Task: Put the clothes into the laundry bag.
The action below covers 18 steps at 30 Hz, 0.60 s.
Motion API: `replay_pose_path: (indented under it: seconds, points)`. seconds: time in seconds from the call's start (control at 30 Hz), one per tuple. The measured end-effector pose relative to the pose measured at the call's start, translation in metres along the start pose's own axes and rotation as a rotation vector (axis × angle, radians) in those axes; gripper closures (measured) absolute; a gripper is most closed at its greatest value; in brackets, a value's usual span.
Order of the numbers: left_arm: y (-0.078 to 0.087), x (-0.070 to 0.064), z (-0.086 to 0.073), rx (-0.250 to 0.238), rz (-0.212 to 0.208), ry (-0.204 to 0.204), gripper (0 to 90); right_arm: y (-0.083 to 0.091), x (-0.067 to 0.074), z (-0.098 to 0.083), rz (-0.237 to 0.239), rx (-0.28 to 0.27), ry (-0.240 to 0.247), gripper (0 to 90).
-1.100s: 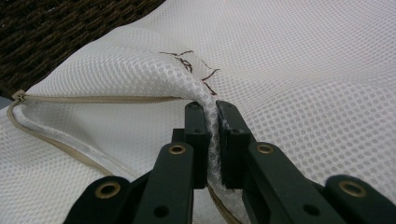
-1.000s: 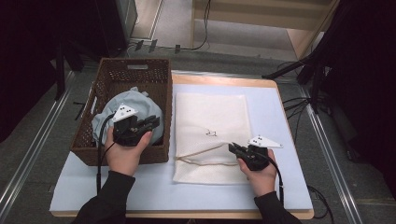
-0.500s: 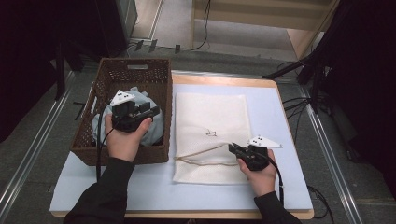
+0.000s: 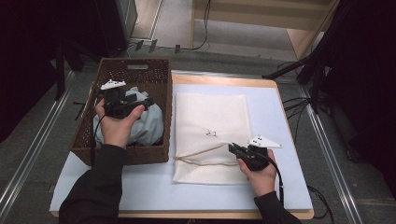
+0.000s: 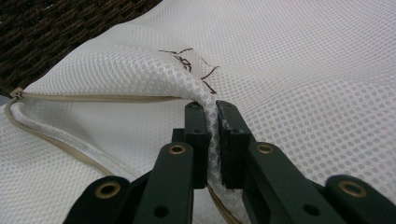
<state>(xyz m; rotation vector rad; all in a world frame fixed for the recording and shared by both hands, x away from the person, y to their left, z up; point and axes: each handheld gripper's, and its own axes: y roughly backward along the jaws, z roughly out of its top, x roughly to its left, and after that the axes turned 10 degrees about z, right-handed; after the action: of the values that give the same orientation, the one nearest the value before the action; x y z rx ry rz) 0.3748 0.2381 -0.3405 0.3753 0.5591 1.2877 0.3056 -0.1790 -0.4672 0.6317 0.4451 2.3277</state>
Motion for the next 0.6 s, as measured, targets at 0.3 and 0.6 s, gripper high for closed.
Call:
replay_pose_path:
  seconds: [0.3, 0.6]
  points:
    - [-0.012, 0.012, 0.002, 0.054, 0.014, -0.038, 0.3, 0.0, 0.0, 0.0, -0.001, -0.001, -0.001, 84.8]
    - [-0.027, 0.015, 0.0, 0.124, 0.016, -0.064, 0.0, -0.001, -0.001, -0.001, -0.001, 0.0, -0.001, 84.8]
